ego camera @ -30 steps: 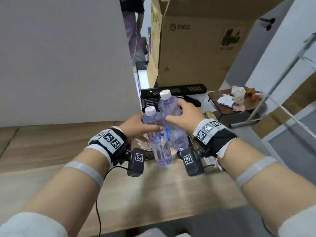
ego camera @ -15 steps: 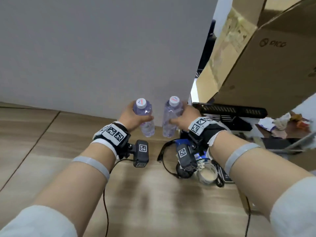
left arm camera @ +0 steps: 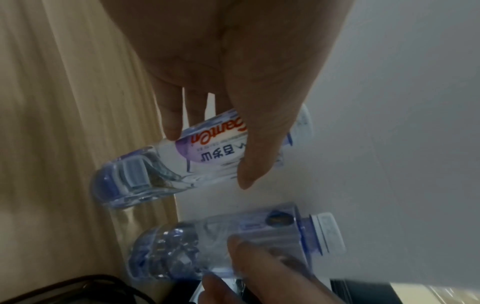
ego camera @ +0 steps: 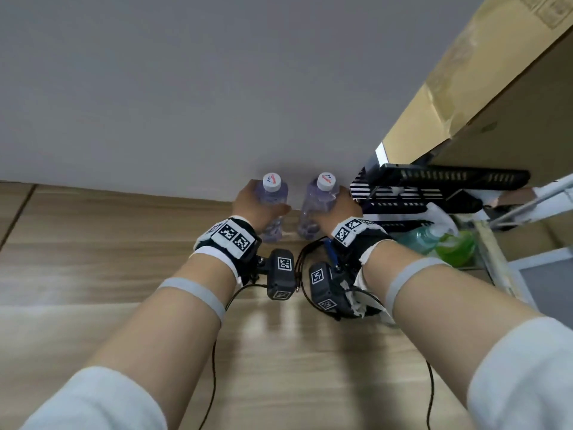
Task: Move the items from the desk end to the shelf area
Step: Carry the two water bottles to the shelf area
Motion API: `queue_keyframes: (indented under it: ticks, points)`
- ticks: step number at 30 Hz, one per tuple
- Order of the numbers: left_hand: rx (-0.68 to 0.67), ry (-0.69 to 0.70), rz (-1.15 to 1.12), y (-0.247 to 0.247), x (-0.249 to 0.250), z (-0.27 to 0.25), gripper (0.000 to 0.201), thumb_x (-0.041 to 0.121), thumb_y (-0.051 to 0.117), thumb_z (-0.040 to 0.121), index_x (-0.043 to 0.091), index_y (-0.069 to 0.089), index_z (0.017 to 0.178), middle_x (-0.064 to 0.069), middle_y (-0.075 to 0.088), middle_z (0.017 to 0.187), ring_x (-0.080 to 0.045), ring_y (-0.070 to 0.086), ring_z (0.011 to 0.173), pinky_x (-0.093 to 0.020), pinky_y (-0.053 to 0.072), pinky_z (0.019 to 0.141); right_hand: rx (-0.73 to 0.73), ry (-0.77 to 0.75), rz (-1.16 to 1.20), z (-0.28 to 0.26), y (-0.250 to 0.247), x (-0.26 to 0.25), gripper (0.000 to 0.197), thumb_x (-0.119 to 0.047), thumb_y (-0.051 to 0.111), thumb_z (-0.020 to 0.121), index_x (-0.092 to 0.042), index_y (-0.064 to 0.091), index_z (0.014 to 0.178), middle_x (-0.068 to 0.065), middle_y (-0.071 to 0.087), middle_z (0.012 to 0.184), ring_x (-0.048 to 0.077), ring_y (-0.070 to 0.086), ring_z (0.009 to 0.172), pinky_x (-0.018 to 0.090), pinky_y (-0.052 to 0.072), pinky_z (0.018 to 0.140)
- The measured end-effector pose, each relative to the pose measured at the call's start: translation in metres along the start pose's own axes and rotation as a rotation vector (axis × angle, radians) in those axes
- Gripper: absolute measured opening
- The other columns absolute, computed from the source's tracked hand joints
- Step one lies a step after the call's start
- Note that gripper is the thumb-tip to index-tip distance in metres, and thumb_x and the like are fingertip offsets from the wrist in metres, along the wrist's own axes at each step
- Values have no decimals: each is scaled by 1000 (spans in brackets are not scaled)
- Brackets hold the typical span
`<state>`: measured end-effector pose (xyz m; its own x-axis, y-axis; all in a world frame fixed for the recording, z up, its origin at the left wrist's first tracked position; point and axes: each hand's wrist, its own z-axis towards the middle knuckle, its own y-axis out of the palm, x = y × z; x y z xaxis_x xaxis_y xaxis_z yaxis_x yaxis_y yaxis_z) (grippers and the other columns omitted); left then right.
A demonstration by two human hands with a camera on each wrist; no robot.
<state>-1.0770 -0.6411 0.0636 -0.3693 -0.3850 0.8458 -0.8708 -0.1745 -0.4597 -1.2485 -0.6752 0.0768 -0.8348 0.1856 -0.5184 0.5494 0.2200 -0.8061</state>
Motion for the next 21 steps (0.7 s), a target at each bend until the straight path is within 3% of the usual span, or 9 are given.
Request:
queue_keyframes:
  ticks: [7,10,13,15,17,18,20,21]
  points:
    - [-19,18,-52,15,5,4,61,27,86,72,15,56,123,1,63,108,-22,61,100,-29,46,86,38,95,83,-2,-5,-1,52,-34,69,86,-13,48,129,13,62,127,36,59,117,32,45,91]
    - [-52,31,-128,17,1,-2,62,21,84,74,15,54,129,-4,65,122,-24,62,110,-38,50,96,3,96,91,-11,-8,-3,53,-32,69,87,-12,45,131,14,61,129,36,59,117,32,46,91]
    - [-80,0,-182,9,-1,-13,78,16,81,77,17,42,144,-6,55,140,-22,57,119,-37,48,101,-58,134,148,-21,-10,-5,61,-34,67,87,-4,41,133,17,58,129,38,59,117,38,49,96]
    - [-69,-54,-199,0,-3,-23,84,19,81,79,17,36,150,-8,47,148,-24,51,128,-40,45,105,-164,237,233,-31,-7,-6,58,-39,65,77,-2,52,120,18,65,108,39,65,102,46,53,93]
    - [-41,-95,-190,-9,-4,-38,74,24,78,82,14,42,146,-11,49,147,-26,51,129,-48,46,106,-350,328,382,-42,0,-5,36,-33,65,62,-7,62,86,12,66,68,33,65,69,46,57,79]
    - [-27,-112,-192,-14,-4,-48,65,25,76,84,12,48,142,-11,52,143,-26,54,125,-49,48,104,-412,368,466,-50,4,-8,24,-28,67,64,-9,59,75,8,58,54,28,58,56,38,56,66]
    - [10,-133,-212,-25,-3,-69,44,20,70,89,9,58,130,-10,61,132,-24,60,112,-49,53,98,-493,384,588,-75,6,-19,16,-18,65,81,-12,54,70,3,47,47,19,44,43,25,43,45]
    - [35,-131,-226,-32,-3,-80,34,17,68,90,9,62,123,-10,63,128,-22,61,106,-48,56,94,-518,362,618,-84,8,-23,17,-14,62,86,-13,54,71,2,45,49,17,41,42,23,39,42]
